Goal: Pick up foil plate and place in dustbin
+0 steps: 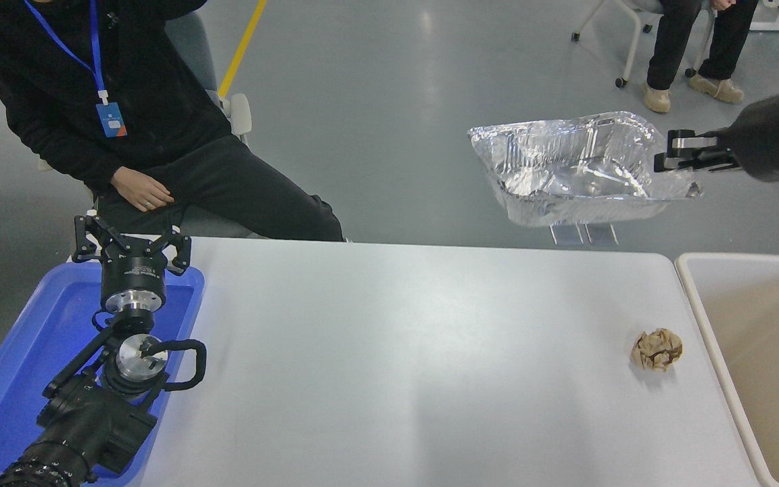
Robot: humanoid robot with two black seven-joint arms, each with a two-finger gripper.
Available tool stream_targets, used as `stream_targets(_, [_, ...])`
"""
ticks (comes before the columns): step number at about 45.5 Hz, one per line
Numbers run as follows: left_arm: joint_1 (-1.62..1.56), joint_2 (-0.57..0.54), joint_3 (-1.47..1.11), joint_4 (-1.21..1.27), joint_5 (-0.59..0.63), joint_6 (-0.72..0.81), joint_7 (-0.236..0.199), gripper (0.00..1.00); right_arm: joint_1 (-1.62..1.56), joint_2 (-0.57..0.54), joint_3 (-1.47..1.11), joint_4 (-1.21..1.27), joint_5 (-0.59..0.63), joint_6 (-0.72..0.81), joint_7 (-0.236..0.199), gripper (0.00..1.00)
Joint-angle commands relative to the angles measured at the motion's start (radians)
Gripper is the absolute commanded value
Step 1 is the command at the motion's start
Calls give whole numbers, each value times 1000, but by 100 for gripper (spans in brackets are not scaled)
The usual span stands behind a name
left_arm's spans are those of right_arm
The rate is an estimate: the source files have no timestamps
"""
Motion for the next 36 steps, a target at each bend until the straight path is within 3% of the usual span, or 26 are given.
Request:
stream_targets(1, [0,0,0,0,0,0,0,99,80,-85,-58,-53,201,1,-30,0])
stream_targets(13, [0,0,0,0,0,0,0,99,-44,-278,-31,-195,324,-251,-53,0])
stream_targets(23, [0,0,0,0,0,0,0,99,-366,-404,173,-255,396,-489,-51,0])
stream_targets(36, [0,0,0,0,0,0,0,99,-881,-375,479,-499,432,-523,-39,0])
